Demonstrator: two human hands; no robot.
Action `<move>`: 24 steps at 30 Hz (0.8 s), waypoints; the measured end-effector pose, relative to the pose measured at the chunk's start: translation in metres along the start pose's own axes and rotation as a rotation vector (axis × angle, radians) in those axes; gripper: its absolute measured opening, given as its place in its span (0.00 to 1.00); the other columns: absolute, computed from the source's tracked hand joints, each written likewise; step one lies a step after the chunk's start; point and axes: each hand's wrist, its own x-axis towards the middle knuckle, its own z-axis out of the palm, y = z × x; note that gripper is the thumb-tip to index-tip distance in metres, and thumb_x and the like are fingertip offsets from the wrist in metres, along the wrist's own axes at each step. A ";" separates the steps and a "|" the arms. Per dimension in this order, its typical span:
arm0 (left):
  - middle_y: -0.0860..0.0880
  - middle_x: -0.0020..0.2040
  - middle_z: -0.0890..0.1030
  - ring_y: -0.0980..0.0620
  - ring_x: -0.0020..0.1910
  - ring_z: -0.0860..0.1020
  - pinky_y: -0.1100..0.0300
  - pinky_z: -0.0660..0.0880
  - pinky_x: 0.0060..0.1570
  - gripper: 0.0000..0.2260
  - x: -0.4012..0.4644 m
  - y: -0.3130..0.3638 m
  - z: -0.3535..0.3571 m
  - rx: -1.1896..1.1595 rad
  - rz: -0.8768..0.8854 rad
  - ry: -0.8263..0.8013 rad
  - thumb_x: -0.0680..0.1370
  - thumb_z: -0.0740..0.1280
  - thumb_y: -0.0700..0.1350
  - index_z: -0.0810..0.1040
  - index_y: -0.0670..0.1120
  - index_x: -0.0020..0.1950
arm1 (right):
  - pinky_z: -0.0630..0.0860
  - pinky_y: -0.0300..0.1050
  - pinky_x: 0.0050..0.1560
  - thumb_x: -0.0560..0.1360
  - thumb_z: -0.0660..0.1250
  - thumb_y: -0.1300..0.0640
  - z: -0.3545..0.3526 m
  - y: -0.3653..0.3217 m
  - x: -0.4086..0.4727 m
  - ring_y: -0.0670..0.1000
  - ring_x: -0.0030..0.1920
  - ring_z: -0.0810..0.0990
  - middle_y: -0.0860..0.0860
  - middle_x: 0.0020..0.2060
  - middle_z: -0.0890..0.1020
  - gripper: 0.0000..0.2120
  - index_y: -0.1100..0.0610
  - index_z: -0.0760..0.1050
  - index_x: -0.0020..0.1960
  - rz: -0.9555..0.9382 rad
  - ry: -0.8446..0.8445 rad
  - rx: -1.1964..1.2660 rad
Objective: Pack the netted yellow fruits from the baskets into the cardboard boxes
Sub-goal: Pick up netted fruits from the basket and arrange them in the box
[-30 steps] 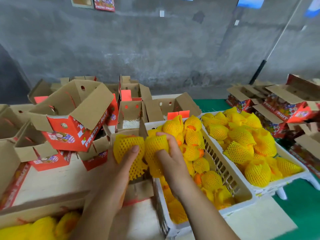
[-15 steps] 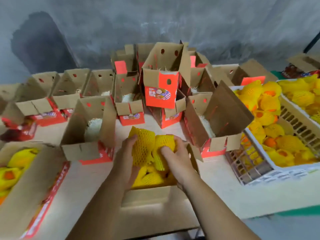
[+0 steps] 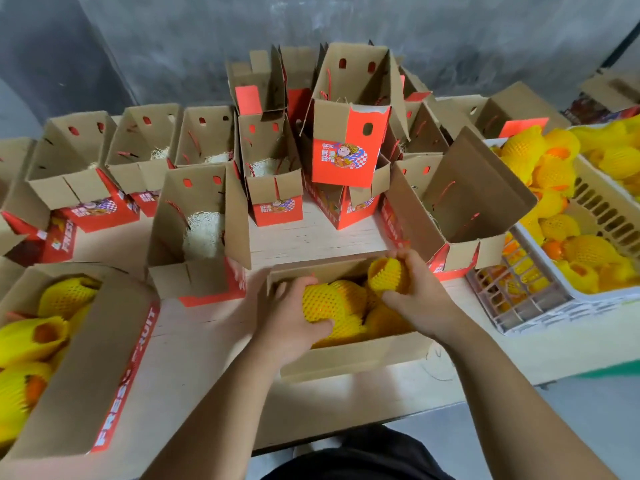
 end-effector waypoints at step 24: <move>0.57 0.66 0.76 0.51 0.64 0.74 0.50 0.64 0.58 0.30 0.010 -0.014 0.005 0.620 0.243 0.383 0.70 0.75 0.59 0.73 0.57 0.70 | 0.71 0.36 0.64 0.72 0.72 0.63 0.054 0.002 0.015 0.39 0.64 0.73 0.45 0.64 0.75 0.31 0.45 0.67 0.70 -0.268 -0.206 -0.061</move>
